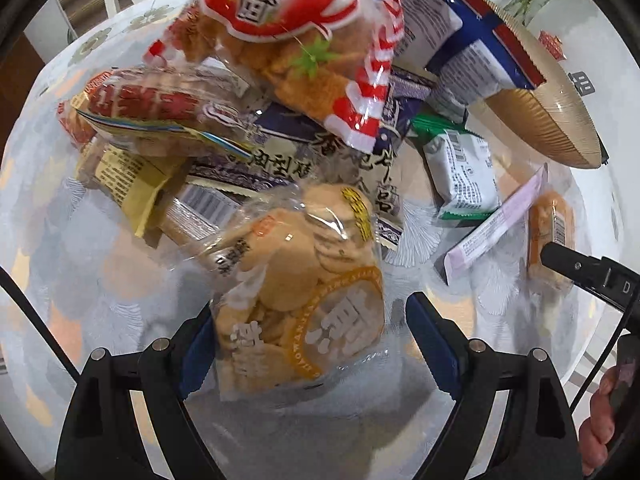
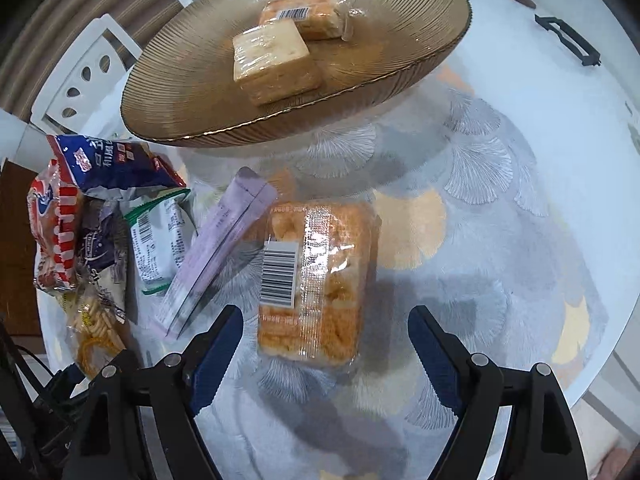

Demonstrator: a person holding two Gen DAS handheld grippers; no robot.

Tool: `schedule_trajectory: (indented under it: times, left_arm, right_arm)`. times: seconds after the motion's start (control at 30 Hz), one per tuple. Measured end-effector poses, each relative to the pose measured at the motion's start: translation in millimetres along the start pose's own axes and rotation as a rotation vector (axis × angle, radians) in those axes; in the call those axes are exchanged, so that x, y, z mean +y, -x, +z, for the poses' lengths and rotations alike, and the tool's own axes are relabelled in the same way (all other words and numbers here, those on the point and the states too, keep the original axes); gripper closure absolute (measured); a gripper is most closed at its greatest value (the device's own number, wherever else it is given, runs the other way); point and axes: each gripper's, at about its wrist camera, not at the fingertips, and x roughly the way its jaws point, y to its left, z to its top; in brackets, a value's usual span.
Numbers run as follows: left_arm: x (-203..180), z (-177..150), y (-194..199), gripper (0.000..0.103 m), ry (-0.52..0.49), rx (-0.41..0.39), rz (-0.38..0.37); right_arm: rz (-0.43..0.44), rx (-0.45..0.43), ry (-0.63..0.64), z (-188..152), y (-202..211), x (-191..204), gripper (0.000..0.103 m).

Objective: Organize snacks
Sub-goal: 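Grasp the round biscuit bag with the left tool while the right tool grasps the orange cracker box, then lower both packs into the amber bowl and open both tools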

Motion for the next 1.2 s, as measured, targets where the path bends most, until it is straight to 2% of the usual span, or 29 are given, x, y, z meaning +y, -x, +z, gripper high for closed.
schedule_trajectory:
  times: [0.1, 0.17, 0.23, 0.37, 0.53, 0.63, 0.83, 1.0, 1.2]
  left_arm:
    - [1.1, -4.0, -4.6, 0.017, -0.002, -0.007, 0.022]
    - [-9.7, -3.9, -10.2, 0.019, -0.016, -0.012, 0.043]
    - [-19.4, -4.6, -13.9, 0.025, -0.029, -0.015, 0.078]
    - [-24.7, -9.0, -9.0, 0.035, -0.035, -0.035, 0.09]
    - [-23.0, -13.6, 6.7, 0.042, -0.047, -0.037, 0.096]
    - [-15.9, -20.6, 19.2, 0.042, -0.028, -0.037, 0.08]
    - [-17.1, -33.8, 36.3, 0.043, -0.028, -0.041, 0.06]
    - [-19.8, -39.8, 54.1, 0.043, -0.033, -0.044, 0.03]
    - [-23.6, -37.7, 66.9, 0.043, -0.045, -0.064, 0.007]
  right_arm:
    - [-0.028, 0.008, 0.016, 4.3, -8.3, 7.0, 0.021]
    - [-0.065, 0.022, 0.026, 10.2, -18.0, 8.8, 0.03]
    - [-0.086, 0.03, 0.033, 13.2, -22.4, 9.0, 0.032]
    - [-0.115, 0.008, 0.062, 13.2, -21.1, 9.1, 0.056]
    - [-0.096, 0.004, 0.057, 16.4, -20.9, 9.9, 0.058]
    - [-0.074, 0.009, 0.048, 7.0, -15.4, -0.1, 0.058]
    - [-0.048, 0.004, 0.048, -9.3, 4.1, 4.9, 0.058]
    - [0.019, 0.056, 0.032, -9.0, 10.3, 6.6, 0.058]
    - [0.026, 0.014, 0.05, -9.0, 29.5, 6.8, 0.058]
